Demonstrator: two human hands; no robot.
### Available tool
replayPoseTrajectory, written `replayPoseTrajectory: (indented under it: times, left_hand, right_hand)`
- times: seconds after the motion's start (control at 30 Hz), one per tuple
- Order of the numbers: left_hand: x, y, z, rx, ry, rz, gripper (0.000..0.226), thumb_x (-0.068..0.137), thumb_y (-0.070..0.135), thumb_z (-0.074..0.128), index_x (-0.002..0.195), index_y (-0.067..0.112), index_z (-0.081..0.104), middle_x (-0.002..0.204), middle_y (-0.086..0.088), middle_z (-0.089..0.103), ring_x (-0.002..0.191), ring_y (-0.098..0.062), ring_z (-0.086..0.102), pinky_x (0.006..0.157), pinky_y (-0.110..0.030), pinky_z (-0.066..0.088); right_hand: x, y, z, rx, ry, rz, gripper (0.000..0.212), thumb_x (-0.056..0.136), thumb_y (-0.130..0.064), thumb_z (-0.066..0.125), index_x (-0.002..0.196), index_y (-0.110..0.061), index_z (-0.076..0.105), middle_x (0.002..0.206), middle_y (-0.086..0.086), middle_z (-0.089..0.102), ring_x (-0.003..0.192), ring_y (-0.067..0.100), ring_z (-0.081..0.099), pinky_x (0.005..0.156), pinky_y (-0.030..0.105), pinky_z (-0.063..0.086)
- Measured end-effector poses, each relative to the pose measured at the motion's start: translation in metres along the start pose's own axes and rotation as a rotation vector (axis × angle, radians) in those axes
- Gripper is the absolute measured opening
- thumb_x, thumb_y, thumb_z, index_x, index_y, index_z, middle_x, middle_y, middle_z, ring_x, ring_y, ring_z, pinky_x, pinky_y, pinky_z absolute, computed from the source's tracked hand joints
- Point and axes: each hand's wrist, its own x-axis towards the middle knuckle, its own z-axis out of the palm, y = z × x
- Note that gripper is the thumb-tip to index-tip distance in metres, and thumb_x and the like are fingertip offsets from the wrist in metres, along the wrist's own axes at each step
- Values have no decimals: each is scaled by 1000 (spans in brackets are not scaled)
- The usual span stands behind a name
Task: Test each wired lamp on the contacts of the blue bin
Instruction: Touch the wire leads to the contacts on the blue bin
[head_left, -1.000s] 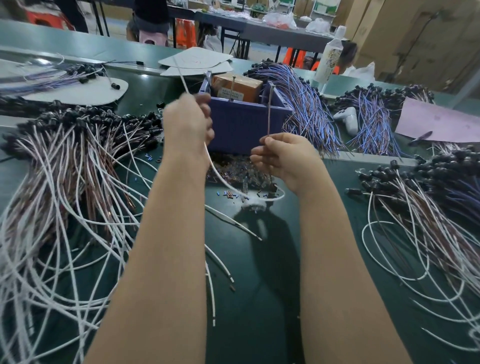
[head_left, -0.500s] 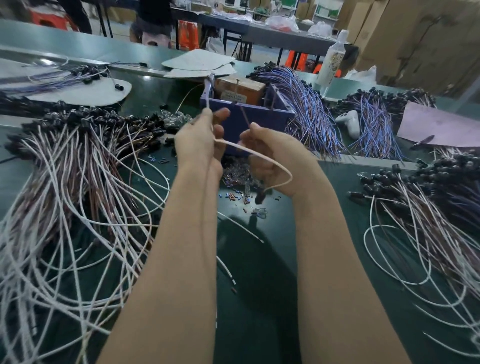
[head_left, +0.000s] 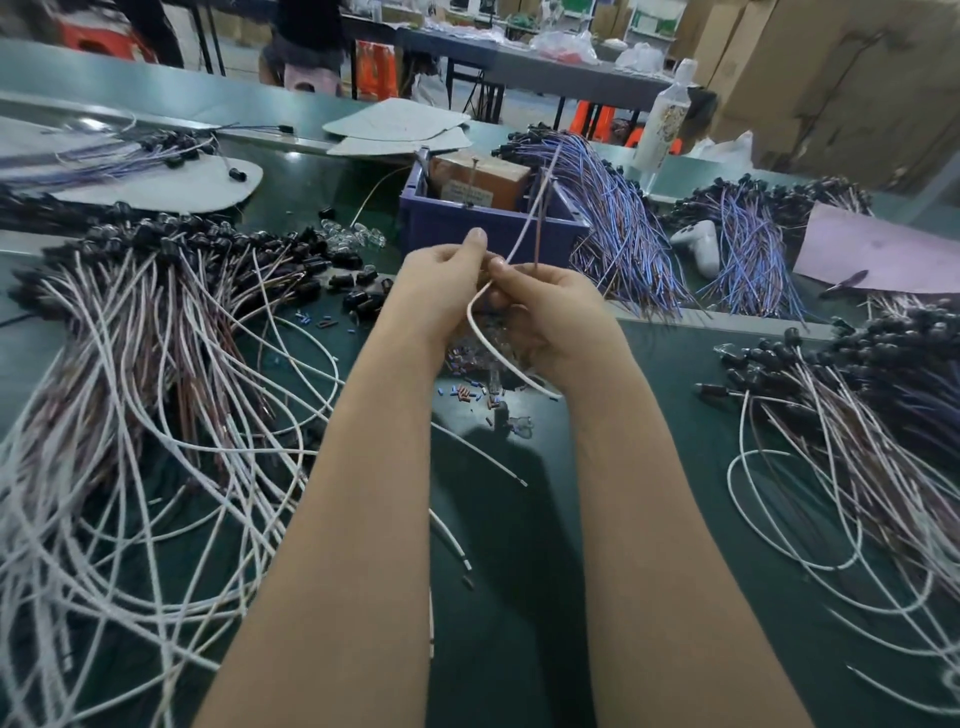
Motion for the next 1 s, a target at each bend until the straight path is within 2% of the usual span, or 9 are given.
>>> replayPoseTrajectory:
  times: [0.07,0.17,0.23,0.3,0.43,0.6,0.77,0.87,1.0]
  left_hand:
    - [-2,6,-6,283,-7,114,30,96,38,50,82,18,69,80,-4,69,73,-17,61,64,-28,49]
    - [-3,10,-12,516,-74,171,24,93,34,56,87,16,70,69,3,67,48,0,55,44,-15,41]
    - [-2,8,-11,524,-86,146,20,94,24,56,85,11,70,62,3,63,36,3,48,41,-12,38]
    - [0,5,-10,500,-14,134,18,94,17,54,82,13,66,59,2,61,33,3,46,37,-10,35]
    - [6,-5,-13,469,147,99,20,90,10,53,74,14,65,56,4,61,44,-4,48,47,-19,38]
    - [7,-12,-9,408,122,-3,24,87,8,48,67,10,60,48,5,60,34,1,46,44,-18,35]
    - [2,-8,-3,338,148,55,22,90,12,42,70,13,51,47,2,60,29,0,44,42,-19,34]
    - [-3,-4,-3,338,180,100,26,92,11,41,67,13,50,53,-2,61,28,-1,42,39,-17,32]
    - [-4,4,-4,360,133,57,31,93,12,36,66,6,51,53,-5,62,26,-1,40,38,-17,33]
  right_hand:
    - [2,1,-3,43,16,14,22,95,-9,54,73,-4,54,57,6,53,27,1,29,29,14,21]
    - [6,4,-5,76,19,53,25,95,-9,53,71,-3,53,50,4,53,28,2,27,29,14,20]
    - [7,7,-6,102,7,87,27,97,-13,52,71,-4,52,46,1,51,28,2,25,29,14,20]
    - [8,8,-6,128,24,111,30,97,-24,52,75,-5,54,48,0,52,29,3,25,30,14,19]
    - [12,7,-11,269,166,122,40,99,-43,41,82,-8,52,49,-1,52,30,4,29,32,14,21]
    - [12,18,-18,353,264,51,29,103,-17,35,81,-8,51,59,-1,40,32,3,29,34,15,21]
    - [9,29,-19,262,319,-104,25,102,-19,41,83,-9,55,52,-4,33,38,4,25,36,16,20]
    - [9,30,-17,250,382,-230,25,102,-13,39,82,-11,53,46,-6,40,37,4,31,37,16,24]
    - [8,31,-16,211,444,-262,21,98,-4,34,86,-14,48,42,-7,48,38,7,41,39,19,32]
